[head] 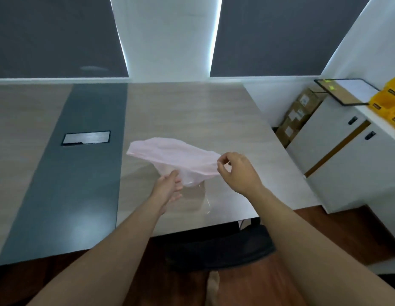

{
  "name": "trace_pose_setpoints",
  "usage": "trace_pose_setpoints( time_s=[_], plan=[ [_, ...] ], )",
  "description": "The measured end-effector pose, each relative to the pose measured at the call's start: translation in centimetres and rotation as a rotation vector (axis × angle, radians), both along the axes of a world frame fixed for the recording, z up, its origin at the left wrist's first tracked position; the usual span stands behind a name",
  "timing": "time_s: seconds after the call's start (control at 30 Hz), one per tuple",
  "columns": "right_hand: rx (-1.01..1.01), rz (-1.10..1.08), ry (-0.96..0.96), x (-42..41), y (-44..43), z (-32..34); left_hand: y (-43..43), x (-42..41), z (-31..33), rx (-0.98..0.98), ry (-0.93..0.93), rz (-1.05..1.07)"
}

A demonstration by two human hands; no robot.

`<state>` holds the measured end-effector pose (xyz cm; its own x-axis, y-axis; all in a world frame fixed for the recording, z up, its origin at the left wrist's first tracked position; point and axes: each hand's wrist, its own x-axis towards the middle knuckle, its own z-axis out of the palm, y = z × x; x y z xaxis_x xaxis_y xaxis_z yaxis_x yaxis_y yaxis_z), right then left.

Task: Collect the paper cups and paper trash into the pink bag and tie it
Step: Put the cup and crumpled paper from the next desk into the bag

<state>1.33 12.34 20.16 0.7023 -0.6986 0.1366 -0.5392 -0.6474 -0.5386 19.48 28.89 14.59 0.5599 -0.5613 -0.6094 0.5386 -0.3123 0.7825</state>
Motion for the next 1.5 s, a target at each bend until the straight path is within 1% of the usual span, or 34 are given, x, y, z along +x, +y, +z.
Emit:
trace_pose_setpoints(
  time_s=[0.1,0.27,0.37,0.43,0.5,0.57,0.63,0.73,0.8,0.87,0.93,1.0,1.07,1.13,1.23,1.3,1.37,1.5],
  plan=[
    [-0.042,0.083,0.084,3.0,-2.1,-0.5,-2.0,0.8,0.3,-0.052,0.042,0.057],
    [-0.068,0.292,0.421,7.6,-5.2,-2.5,-5.7,2.4,-1.2,-0.043,0.060,0.132],
    [-0.079,0.359,0.525,9.9,-7.0,-4.4,-7.4,3.0,-2.8,-0.014,0.059,0.191],
    [-0.082,0.378,0.551,11.2,-7.8,-5.5,-8.0,3.2,-3.5,0.008,0.053,0.236],
    [-0.090,0.391,0.534,12.4,-8.4,-6.2,-8.2,3.4,-4.5,0.013,0.049,0.277],
    [-0.046,0.390,0.480,13.6,-8.7,-6.5,-8.2,3.6,-4.7,0.005,0.054,0.326],
    [0.087,0.378,0.375,14.7,-8.6,-6.5,-7.9,3.8,-4.1,-0.029,0.067,0.351],
    [0.383,0.362,0.196,16.2,-7.9,-5.8,-7.3,4.4,-3.1,-0.091,0.101,0.373],
    [0.443,0.370,0.122,17.4,-7.1,-4.7,-6.8,5.1,-2.3,-0.112,0.110,0.382],
    [0.459,0.369,0.093,18.6,-6.1,-3.7,-6.3,5.8,-1.7,-0.091,0.093,0.459],
    [0.510,0.346,0.088,19.7,-5.1,-2.6,-5.8,6.5,-1.5,0.007,0.043,0.613],
    [0.567,0.329,0.080,20.6,-3.8,-1.5,-5.2,7.3,-2.2,0.214,-0.010,0.766],
    [0.622,0.324,0.046,21.3,-2.2,-0.4,-4.2,7.2,-2.4,0.363,0.016,0.851],
    [0.643,0.326,0.028,21.8,-0.6,0.7,-2.9,6.9,-2.4,0.396,0.078,0.844],
    [0.655,0.320,0.038,22.4,2.1,2.0,-0.6,7.6,-4.7,0.333,0.113,0.798],
    [0.703,0.305,0.033,22.5,4.2,2.8,1.7,8.5,-7.2,0.329,0.129,0.688],
    [0.750,0.294,0.039,22.6,6.5,3.6,4.2,8.2,-6.2,0.261,0.226,0.604],
    [0.717,0.340,0.054,22.9,10.9,5.0,9.5,7.7,-2.7,0.167,0.245,0.502]
  ],
)
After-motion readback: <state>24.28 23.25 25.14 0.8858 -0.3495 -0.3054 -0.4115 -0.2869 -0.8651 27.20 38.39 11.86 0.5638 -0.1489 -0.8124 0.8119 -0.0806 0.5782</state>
